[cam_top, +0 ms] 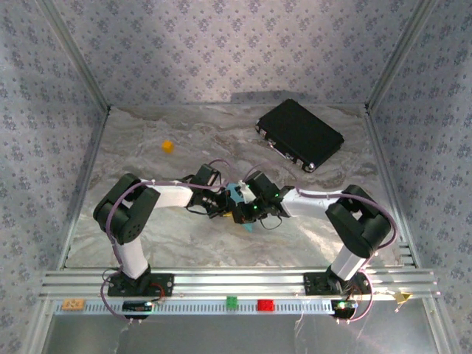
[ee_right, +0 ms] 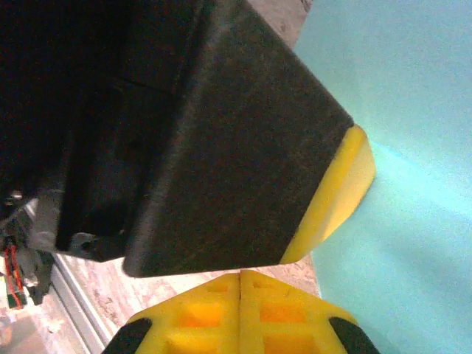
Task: Fold a paper plane with a square sheet of paper (pick it up from the middle)
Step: Third fold the triangle at the center of the table.
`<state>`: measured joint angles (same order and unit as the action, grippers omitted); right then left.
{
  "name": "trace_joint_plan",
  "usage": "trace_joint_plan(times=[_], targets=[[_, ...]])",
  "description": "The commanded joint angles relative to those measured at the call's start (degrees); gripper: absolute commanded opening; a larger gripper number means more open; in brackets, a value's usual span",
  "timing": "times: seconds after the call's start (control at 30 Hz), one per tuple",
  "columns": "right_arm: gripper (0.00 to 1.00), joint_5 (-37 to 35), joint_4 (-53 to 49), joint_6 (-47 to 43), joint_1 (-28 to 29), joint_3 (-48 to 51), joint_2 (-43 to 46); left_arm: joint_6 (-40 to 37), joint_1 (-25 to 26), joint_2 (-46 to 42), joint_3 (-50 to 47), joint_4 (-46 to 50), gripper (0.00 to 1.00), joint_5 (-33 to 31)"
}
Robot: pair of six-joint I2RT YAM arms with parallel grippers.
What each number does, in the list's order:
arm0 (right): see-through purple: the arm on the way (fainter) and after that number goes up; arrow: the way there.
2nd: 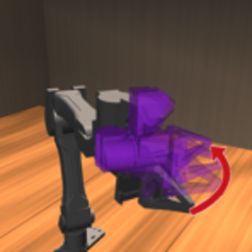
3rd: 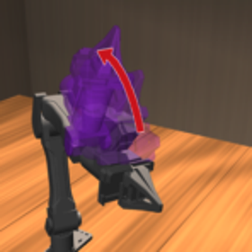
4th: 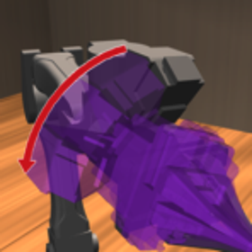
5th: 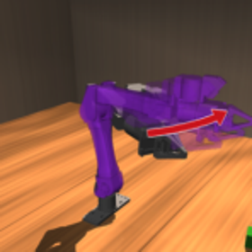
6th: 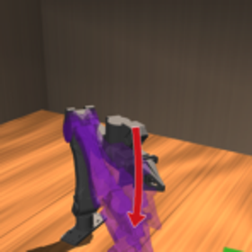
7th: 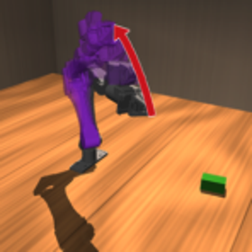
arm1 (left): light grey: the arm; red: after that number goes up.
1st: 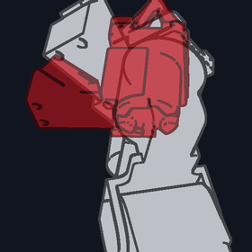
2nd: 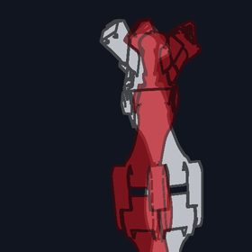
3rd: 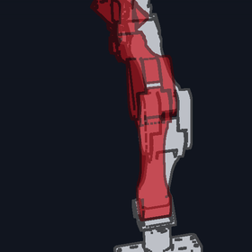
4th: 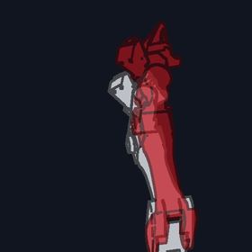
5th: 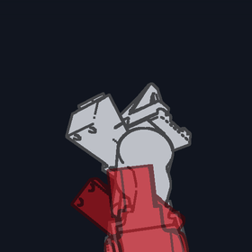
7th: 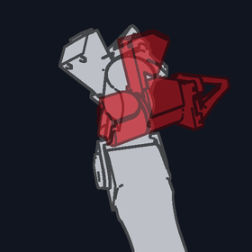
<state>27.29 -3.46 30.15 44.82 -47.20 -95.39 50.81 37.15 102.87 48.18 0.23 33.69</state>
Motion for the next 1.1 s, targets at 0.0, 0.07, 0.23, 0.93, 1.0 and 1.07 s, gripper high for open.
trace_joint_plan(times=[0.0,0.07,0.23,0.93,1.0,1.07], targets=[[0.04,-2.37,-3.20,-1.84,0.37,-1.37,-1.82,-1.10,0.17,1.98,-0.02,4.25,0.00,-2.13],[0.04,-3.27,-3.30,-2.21,0.38,-0.80,-2.33,-1.15,0.13,1.90,0.03,4.25,0.00,-2.13],[0.04,-2.60,-2.60,-2.30,-0.08,1.44,-2.37,-1.15,0.12,2.24,-0.07,4.14,0.00,-2.14],[0.09,4.00,2.66,0.68,-2.13,12.68,4.63,-1.07,-0.09,3.25,-0.08,4.34,0.00,-2.45],[0.09,3.76,2.70,1.01,-2.30,13.89,5.54,-1.05,-0.21,3.39,-0.02,4.34,0.00,-2.49],[0.08,3.26,2.59,1.18,-2.71,14.79,6.56,-1.10,-0.29,3.32,-0.07,4.34,0.00,-2.43]])
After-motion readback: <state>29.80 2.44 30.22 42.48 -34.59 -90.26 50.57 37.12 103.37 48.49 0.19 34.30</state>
